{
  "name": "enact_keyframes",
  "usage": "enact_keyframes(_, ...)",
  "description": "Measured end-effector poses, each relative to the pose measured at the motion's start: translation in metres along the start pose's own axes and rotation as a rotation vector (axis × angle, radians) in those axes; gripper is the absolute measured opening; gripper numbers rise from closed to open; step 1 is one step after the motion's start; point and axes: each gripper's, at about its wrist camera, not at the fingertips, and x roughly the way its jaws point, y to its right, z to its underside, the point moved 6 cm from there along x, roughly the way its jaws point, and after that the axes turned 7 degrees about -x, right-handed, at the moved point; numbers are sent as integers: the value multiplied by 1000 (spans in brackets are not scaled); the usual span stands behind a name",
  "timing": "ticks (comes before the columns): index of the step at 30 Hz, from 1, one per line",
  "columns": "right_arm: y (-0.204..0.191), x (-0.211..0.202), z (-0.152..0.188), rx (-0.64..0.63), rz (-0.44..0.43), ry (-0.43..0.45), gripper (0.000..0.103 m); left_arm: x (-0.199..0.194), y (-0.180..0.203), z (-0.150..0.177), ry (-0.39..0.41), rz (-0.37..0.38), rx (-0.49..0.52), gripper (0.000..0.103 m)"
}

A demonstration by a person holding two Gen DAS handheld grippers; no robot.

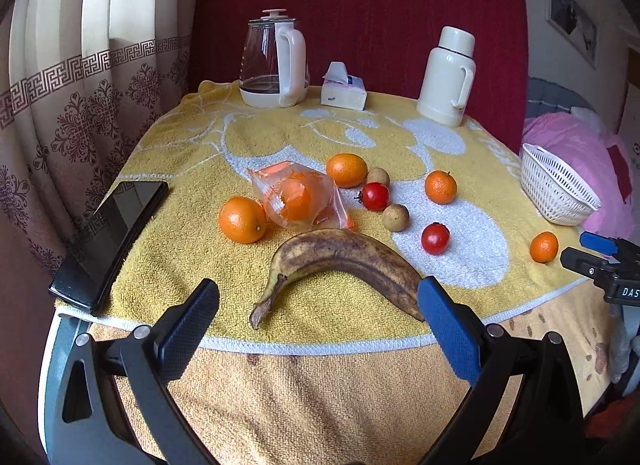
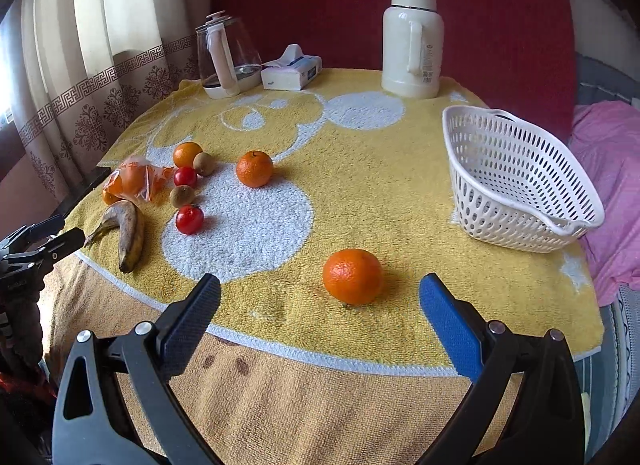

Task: Organize fruits
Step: 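Close the right gripper on a large orange while the left gripper grasps another orange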

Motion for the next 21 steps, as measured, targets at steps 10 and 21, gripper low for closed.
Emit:
enact_keyframes(10,20,31,5,38,64,-99,67,-2,-30,-12,26,-48,-64,98)
enact_keyframes(21,15,53,3,46,43,-146,53,35,-51,-37,-28,-114,-69,76)
